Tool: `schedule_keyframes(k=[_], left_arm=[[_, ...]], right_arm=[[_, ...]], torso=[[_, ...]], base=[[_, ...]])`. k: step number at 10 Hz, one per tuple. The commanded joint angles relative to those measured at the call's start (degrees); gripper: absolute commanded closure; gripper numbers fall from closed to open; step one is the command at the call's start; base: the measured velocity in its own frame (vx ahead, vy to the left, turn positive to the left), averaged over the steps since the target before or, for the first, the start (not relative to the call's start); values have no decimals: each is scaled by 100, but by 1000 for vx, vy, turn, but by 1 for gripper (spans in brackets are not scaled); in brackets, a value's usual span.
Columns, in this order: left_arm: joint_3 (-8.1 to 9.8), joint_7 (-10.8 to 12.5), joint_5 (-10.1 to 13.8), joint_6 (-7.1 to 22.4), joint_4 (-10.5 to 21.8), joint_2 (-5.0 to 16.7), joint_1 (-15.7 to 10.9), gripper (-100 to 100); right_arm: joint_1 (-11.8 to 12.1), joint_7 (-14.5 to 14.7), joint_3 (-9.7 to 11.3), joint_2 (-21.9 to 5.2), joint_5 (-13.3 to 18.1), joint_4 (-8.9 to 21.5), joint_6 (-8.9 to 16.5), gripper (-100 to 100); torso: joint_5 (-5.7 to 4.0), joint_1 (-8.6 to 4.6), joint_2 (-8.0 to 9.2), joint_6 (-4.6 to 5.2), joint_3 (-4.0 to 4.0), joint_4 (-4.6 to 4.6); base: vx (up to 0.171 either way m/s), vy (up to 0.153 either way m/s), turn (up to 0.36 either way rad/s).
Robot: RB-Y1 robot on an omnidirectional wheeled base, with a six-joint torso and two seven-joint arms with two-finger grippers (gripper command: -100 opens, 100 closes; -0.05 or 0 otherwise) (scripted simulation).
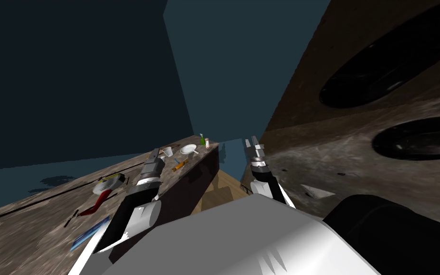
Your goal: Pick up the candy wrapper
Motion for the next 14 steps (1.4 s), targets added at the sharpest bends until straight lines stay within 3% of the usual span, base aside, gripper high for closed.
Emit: schedule_keyframes(k=[1,14], left_arm=[[95,33,81,213,12,38,-22,-100],[915,305,791,2148,28,98,-424,-100]], right_arm=[[0,0,0,0,0,0,0,0],[0,0,0,0,0,0,0,0]], torso=[[0,0,0,0,0,0],[3,15,-1,0,-1,-1]], base=[[31,-61,15],[34,-45,19]])
